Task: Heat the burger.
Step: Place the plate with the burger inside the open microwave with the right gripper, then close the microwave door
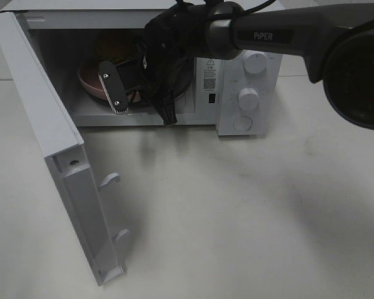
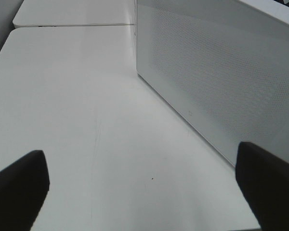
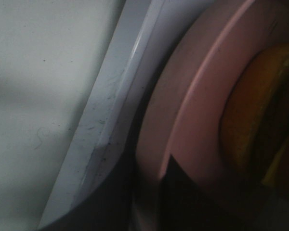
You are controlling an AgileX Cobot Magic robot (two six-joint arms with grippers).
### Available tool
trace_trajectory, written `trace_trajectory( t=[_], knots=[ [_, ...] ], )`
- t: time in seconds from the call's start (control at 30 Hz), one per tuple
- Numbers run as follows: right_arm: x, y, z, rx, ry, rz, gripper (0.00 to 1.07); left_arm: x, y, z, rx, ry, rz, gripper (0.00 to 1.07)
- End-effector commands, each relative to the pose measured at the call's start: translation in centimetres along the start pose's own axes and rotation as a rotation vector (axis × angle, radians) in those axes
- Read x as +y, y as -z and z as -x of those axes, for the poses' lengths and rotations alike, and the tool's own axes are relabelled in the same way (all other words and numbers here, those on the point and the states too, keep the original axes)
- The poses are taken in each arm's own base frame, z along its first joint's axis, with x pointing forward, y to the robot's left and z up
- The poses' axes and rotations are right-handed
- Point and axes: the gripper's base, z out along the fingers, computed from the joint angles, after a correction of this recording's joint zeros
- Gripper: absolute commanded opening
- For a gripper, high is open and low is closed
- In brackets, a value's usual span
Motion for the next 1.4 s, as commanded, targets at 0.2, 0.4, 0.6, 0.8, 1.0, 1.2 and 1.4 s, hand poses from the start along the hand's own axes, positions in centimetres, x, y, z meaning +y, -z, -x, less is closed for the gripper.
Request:
trace_trajectory(
  t=[0.2, 0.4, 0.6, 0.8, 1.0, 1.2, 1.4],
  knots=[
    [-1.0, 0.5, -0.1, -0.033, -0.037, -0.053, 0.42, 0.0, -0.1, 0.0, 0.004, 0.004, -0.003, 1.00],
    [-0.6, 0.4, 0.0, -0.041, -0.062, -0.019, 0.55, 0.0, -0.1, 0.0, 0.004, 0.004, -0.003, 1.00],
    [-0.3, 0.9, 0.0, -0.041, -0.091, 0.033, 0.57, 0.0, -0.1, 0.0, 0.004, 0.004, -0.003, 1.00],
    [0.3, 2.4, 0.2, -0.062, -0.103, 0.038, 0.62, 0.0, -0.1, 0.0, 0.004, 0.004, -0.003, 1.00],
    [1.8, 3.7, 0.0, -0.067, -0.095, 0.048, 0.76, 0.0, -0.1, 0.0, 0.004, 0.004, -0.003, 1.00],
    [3.8, 5.4, -0.6, -0.070, -0.094, 0.066, 0.79, 0.0, -0.1, 0.0, 0.004, 0.004, -0.003, 1.00],
    [4.9, 6.4, -0.9, -0.067, -0.120, 0.078, 0.78, 0.0, -0.1, 0.0, 0.004, 0.004, -0.003, 1.00]
  ],
)
